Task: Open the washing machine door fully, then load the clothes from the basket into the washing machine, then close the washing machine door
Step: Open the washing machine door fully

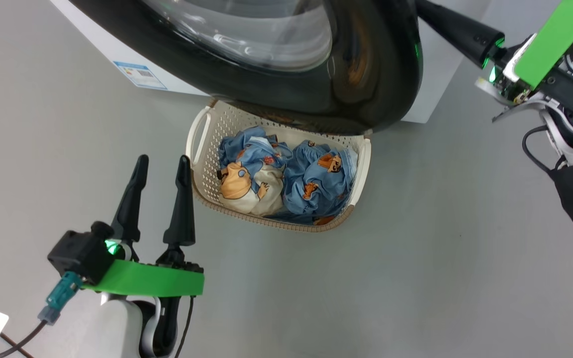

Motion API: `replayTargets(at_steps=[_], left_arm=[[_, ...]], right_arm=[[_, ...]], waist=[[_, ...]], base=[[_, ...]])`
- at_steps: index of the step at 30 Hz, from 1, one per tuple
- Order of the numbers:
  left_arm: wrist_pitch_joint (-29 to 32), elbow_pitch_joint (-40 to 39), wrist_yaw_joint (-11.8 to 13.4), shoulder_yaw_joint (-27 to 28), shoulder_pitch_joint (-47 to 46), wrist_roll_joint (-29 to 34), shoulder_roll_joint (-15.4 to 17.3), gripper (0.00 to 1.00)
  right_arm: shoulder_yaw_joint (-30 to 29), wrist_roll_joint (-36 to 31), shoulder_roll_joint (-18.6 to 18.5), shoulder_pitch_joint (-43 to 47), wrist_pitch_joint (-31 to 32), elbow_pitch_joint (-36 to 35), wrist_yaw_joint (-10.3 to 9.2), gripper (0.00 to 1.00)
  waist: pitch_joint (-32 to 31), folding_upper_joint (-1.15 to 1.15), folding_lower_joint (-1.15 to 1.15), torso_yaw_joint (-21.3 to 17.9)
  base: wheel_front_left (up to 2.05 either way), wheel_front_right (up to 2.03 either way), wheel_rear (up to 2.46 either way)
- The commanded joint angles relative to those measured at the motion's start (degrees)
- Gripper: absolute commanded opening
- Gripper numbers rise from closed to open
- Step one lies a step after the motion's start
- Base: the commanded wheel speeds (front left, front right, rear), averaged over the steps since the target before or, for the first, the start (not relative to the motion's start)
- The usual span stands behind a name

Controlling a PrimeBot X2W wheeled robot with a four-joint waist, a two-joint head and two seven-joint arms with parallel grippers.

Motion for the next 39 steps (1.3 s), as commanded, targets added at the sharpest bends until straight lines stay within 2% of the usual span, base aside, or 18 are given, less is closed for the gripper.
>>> replayTargets(at_steps=[1,24,39], left_arm=[[-0.36,-1.05,-0.17,1.82,1.06,0.66,1.2,1.0],[-0.36,-0.19,-0.48,1.92,4.68,1.21,1.2,1.0],[-0.36,0.26,-0.55,2.36,6.45,1.33,1.2,1.0]], right_arm=[[0.47,-0.22,1.32,1.77,0.95,-2.27,0.34,0.0],[5.07,-0.26,5.77,10.21,6.63,-7.25,0.34,0.0],[7.3,0.1,9.35,15.17,9.58,-10.13,0.34,0.0]], waist=[[-1.04,0.0,0.0,0.21],[-6.76,0.0,0.0,0.97],[-9.52,0.0,0.0,2.98]], base=[[0.0,0.0,0.0],[0.0,0.0,0.0],[0.0,0.0,0.0]])
